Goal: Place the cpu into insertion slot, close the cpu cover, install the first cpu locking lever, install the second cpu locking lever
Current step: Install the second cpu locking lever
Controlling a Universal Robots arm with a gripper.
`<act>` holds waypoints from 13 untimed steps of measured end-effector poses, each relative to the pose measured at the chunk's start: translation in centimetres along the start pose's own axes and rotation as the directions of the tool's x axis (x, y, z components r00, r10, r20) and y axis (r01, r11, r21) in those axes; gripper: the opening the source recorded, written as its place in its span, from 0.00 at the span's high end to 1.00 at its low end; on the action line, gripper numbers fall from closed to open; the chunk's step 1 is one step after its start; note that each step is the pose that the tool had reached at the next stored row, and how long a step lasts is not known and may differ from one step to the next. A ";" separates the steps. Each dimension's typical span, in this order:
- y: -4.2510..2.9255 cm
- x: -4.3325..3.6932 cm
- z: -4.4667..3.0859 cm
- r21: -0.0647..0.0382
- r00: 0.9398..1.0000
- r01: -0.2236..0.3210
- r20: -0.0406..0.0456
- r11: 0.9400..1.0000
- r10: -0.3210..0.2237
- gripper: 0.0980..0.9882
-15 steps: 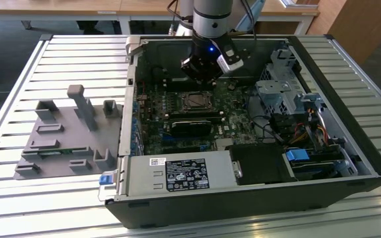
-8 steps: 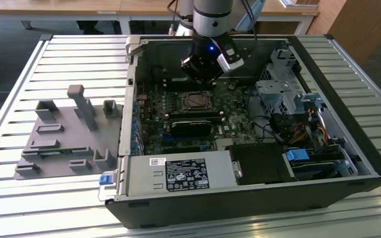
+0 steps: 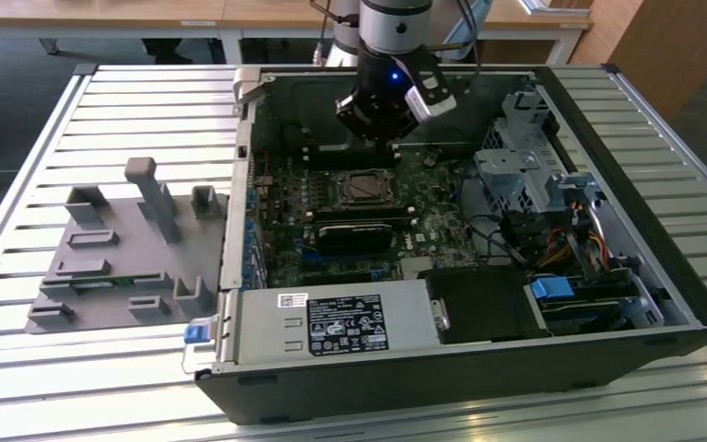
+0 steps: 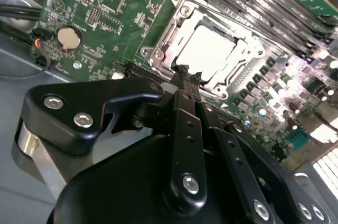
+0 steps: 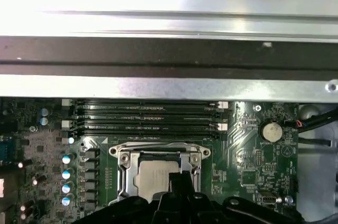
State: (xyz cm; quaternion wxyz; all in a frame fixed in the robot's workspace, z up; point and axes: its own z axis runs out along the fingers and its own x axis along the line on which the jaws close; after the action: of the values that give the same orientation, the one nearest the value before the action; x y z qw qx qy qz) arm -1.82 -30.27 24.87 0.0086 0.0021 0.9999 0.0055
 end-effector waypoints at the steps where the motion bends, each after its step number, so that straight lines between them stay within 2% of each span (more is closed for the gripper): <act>1: 0.00 0.00 -0.11 0.002 1.000 0.000 0.000 1.000 0.000 0.99; 3: -0.08 0.00 -0.13 0.004 1.000 0.000 0.000 1.000 0.000 0.99; 6: -0.65 -0.01 -0.13 0.004 1.000 0.000 0.000 1.000 0.000 0.99; 13: -2.70 -0.01 -0.13 0.004 1.000 0.000 0.000 1.000 0.000 0.99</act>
State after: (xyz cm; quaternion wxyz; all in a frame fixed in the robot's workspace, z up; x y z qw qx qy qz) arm -1.83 -32.96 24.98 0.0086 0.0021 1.0000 0.0034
